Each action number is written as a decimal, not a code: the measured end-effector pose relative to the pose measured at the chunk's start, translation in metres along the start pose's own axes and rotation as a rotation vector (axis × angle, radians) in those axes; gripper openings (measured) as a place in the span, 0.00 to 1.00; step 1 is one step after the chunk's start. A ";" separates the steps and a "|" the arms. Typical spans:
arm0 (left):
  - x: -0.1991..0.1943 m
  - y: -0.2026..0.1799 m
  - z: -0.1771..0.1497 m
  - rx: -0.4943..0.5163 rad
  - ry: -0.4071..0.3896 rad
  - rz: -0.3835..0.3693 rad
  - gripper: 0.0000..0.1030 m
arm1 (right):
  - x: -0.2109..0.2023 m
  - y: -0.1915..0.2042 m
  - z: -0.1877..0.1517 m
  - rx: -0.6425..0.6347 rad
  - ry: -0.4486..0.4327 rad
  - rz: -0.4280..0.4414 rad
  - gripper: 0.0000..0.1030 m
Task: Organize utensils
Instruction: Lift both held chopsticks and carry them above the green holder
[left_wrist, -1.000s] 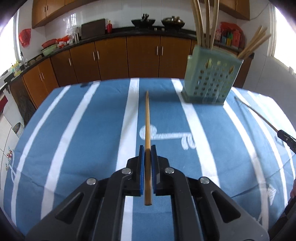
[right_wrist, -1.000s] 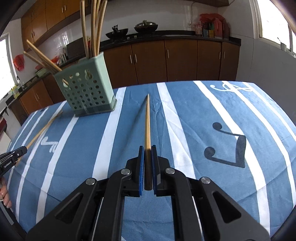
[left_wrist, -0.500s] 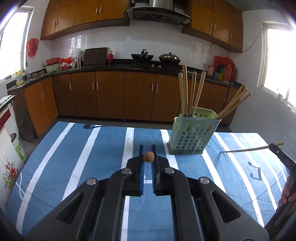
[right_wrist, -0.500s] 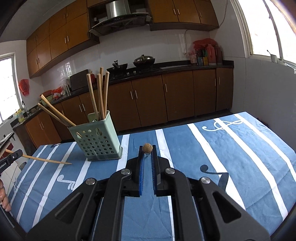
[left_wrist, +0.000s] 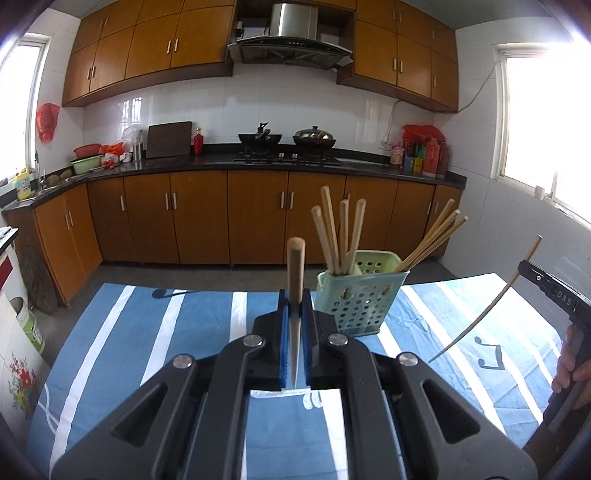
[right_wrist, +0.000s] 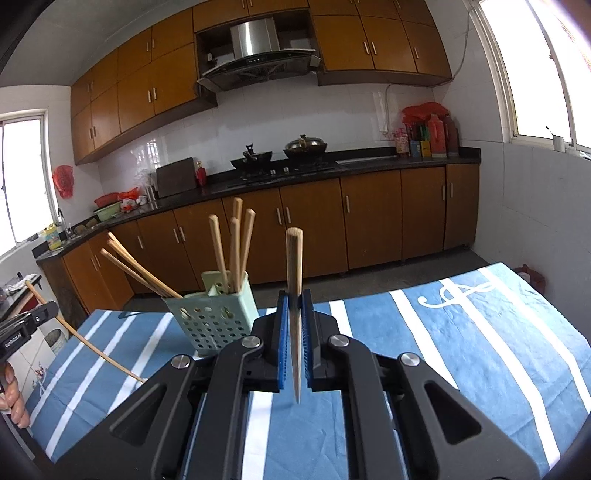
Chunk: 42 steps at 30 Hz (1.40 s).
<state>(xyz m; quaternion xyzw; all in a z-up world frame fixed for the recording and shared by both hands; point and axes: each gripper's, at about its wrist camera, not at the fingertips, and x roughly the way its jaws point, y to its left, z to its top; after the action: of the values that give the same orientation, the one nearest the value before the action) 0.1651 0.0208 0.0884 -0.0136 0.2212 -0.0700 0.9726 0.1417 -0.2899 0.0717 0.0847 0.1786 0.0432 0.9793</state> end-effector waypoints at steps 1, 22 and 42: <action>-0.001 -0.002 0.003 0.002 -0.005 -0.007 0.07 | -0.002 0.002 0.002 -0.002 -0.007 0.008 0.07; 0.003 -0.058 0.111 -0.030 -0.234 -0.090 0.07 | 0.001 0.050 0.087 0.026 -0.243 0.186 0.07; 0.082 -0.037 0.091 -0.089 -0.098 -0.071 0.13 | 0.074 0.058 0.058 0.014 -0.104 0.146 0.08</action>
<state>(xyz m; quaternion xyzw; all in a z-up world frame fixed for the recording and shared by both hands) 0.2732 -0.0278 0.1378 -0.0683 0.1757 -0.0939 0.9776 0.2278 -0.2332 0.1102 0.1066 0.1211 0.1088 0.9809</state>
